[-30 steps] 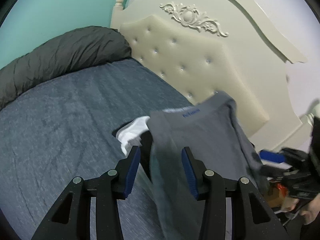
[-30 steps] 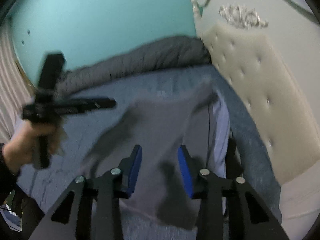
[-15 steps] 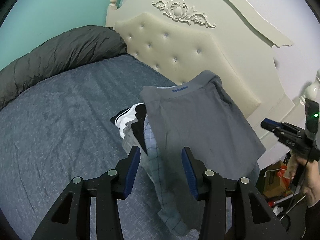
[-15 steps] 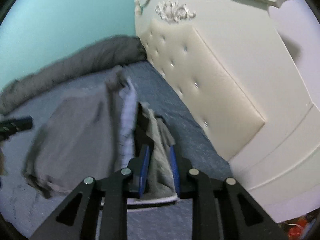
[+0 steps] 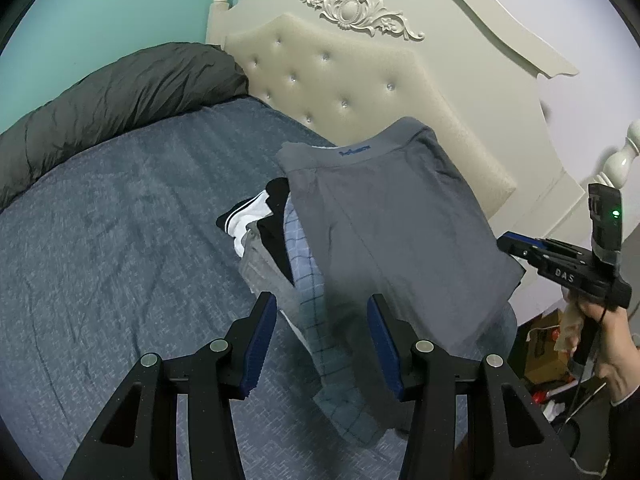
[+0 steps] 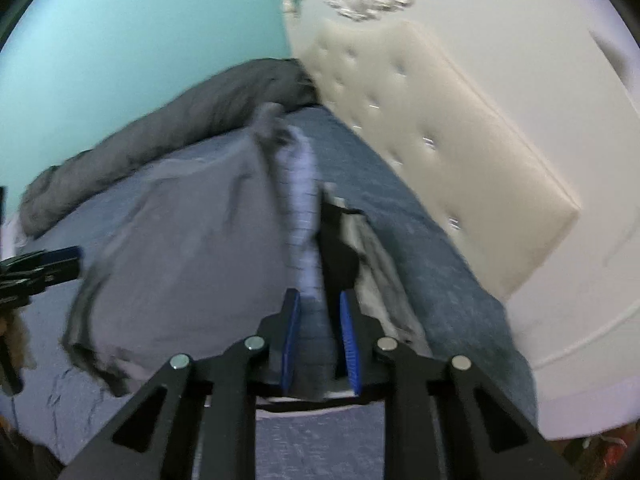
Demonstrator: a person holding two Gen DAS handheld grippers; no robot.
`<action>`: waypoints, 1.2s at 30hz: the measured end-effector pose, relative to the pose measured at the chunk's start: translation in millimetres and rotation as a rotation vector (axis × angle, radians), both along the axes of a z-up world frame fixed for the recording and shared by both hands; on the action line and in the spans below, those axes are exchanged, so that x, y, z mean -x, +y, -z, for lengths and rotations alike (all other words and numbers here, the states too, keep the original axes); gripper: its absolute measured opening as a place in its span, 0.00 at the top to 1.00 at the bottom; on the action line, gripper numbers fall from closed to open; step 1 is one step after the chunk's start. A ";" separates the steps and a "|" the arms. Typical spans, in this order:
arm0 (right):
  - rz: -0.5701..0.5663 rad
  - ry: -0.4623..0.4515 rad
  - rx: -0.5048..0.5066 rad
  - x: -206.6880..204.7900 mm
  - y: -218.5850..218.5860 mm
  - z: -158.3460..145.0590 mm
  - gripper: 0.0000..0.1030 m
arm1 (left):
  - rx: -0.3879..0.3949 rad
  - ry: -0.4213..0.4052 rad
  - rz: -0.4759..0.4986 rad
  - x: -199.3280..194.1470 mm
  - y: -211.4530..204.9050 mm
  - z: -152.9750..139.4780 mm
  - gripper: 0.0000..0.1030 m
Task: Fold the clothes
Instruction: 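Lower the garment onto the clothes stack with both grippers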
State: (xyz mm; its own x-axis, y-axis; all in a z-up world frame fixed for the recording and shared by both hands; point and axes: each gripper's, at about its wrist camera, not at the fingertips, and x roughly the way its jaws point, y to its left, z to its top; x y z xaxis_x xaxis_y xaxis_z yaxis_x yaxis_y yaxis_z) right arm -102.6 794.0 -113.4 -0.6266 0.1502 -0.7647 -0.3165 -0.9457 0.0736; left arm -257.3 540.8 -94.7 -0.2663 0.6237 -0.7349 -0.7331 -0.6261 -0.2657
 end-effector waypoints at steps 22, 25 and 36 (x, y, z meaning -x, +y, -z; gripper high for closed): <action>-0.117 0.009 0.105 121.2 -0.8 -20.2 0.80 | -0.051 -0.033 0.012 11.1 9.1 18.3 0.50; -0.024 -0.001 0.130 117.6 26.5 -12.8 0.80 | -0.052 -0.034 0.015 11.9 7.1 22.2 0.50; -0.177 0.127 0.146 126.1 11.8 -41.2 0.80 | -0.065 -0.005 0.014 10.1 1.0 16.9 0.47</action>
